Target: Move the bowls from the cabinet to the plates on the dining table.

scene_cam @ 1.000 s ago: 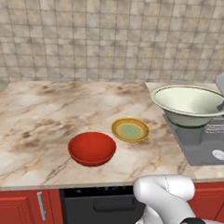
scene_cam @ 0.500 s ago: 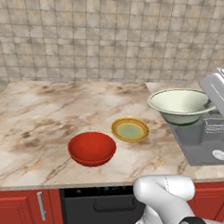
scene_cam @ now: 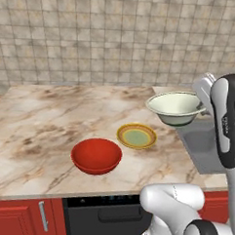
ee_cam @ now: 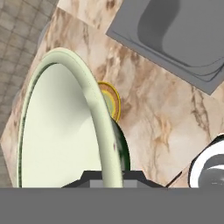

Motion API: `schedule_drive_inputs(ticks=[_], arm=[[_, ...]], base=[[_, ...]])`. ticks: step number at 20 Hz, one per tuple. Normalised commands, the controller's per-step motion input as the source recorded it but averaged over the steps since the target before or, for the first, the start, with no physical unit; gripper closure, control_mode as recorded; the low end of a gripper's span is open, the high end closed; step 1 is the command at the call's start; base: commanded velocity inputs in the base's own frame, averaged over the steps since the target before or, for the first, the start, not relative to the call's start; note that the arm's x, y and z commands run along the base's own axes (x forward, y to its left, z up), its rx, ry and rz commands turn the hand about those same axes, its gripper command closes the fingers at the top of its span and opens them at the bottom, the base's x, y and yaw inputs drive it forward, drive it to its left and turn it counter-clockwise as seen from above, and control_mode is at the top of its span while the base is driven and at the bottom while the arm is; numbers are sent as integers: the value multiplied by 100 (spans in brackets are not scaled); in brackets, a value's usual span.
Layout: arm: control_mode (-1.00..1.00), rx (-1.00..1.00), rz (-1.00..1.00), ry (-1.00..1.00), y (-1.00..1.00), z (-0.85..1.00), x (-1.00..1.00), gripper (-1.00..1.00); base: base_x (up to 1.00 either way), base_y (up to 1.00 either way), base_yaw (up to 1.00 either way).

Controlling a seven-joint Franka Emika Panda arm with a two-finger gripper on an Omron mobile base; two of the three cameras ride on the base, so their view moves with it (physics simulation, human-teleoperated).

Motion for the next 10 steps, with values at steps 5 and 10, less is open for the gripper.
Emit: schedule_drive_inputs(ticks=[5,10], arm=[[-100,4,4,13,0,-32,62,100],[-100,11,7,15,0,-23,37,100]], base=[[0,0,0],[0,0,0]])
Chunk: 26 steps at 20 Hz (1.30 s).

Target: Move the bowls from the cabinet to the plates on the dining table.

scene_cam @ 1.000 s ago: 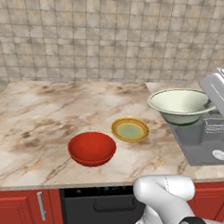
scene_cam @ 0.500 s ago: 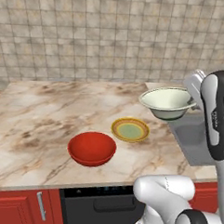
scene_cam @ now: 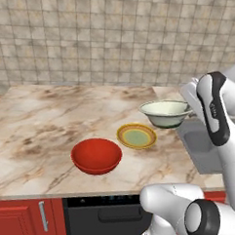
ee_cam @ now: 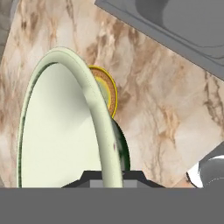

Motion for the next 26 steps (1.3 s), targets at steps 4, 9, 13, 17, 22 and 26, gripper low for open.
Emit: schedule_drive_inputs(ticks=[4,9,13,17,22,26], arm=[[-100,12,8,7,0,-22,34,100],[-100,3,7,0,4,-43,32,100],[-100,0,4,-3,5,-44,32,100],[-100,0,4,-6,6,-30,33,100],[-100,0,3,-8,6,-23,30,100],[-100,0,3,-5,6,-20,21,100]], base=[[0,0,0],[0,0,0],[0,0,0],[0,0,0],[0,0,0],[0,0,0]])
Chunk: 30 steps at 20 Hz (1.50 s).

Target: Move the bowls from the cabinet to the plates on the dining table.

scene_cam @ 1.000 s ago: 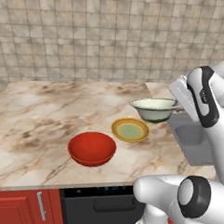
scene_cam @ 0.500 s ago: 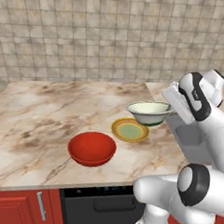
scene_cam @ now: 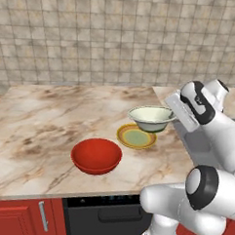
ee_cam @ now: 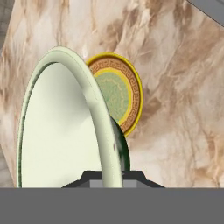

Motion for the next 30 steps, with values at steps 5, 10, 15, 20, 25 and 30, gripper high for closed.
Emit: schedule_drive_inputs(ticks=[5,10,15,20,25,30], arm=[[-100,0,2,0,0,-16,18,100],[-100,0,2,0,0,-25,29,100],[-100,0,2,0,2,-21,25,100],[-100,0,3,0,7,-19,16,100],[-100,0,3,0,7,-16,8,100],[-100,0,1,0,6,-14,1,100]], base=[[0,0,0],[0,0,0],[0,0,0],[0,0,0],[0,0,0],[0,0,0]])
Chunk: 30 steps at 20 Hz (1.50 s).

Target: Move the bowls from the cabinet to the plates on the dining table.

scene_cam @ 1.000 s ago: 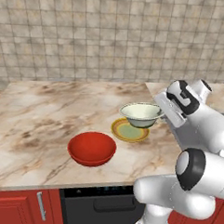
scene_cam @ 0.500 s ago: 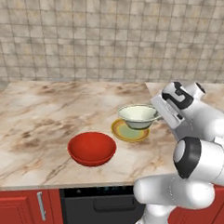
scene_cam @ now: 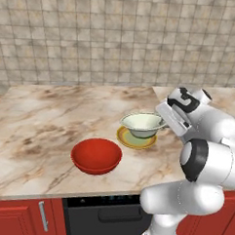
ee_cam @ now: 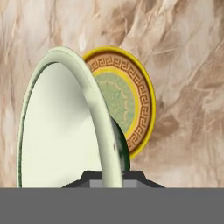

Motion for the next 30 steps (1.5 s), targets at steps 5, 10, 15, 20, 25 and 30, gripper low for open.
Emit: schedule_drive_inputs(ticks=[5,10,15,20,25,30], arm=[[-100,0,0,0,3,-20,1,100],[-100,0,0,0,1,-20,6,100],[-100,0,0,0,0,-6,24,100],[-100,0,0,0,0,-1,31,100],[-100,0,0,0,0,-19,14,100],[-100,0,0,0,0,-24,11,100]], base=[[0,0,0],[0,0,0],[0,0,0],[0,0,0],[0,0,0],[0,0,0]])
